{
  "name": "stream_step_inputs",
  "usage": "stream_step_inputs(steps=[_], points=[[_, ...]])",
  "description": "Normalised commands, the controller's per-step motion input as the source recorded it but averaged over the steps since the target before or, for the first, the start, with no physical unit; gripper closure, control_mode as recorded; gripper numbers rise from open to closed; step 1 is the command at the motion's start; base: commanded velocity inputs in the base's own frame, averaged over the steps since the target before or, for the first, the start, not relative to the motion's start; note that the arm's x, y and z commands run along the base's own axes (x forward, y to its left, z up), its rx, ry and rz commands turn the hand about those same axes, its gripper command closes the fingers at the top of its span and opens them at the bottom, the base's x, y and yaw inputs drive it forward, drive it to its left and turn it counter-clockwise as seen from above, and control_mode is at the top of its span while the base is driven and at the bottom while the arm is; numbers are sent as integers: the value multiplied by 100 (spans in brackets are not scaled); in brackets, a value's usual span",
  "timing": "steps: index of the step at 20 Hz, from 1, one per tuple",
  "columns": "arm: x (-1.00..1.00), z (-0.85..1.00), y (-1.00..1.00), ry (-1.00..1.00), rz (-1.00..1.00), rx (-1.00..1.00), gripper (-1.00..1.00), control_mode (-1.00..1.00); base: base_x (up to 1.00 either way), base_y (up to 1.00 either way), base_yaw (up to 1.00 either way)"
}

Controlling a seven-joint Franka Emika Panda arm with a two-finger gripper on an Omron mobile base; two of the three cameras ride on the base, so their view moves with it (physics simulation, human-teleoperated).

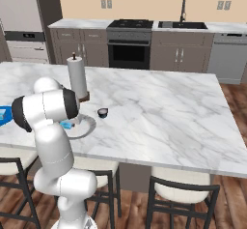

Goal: Place two yogurt containers on each plate.

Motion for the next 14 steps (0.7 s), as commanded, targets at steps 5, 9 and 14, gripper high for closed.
stream_step_inputs(steps=[5, 9, 14], points=[[0, 0, 0, 2, -2, 0, -100, -100, 0, 0, 0], [2, 1, 0, 1, 0, 0, -100, -100, 0, 0, 0], [0, 25, 0, 0, 0, 6, -100, -100, 0, 0, 0]])
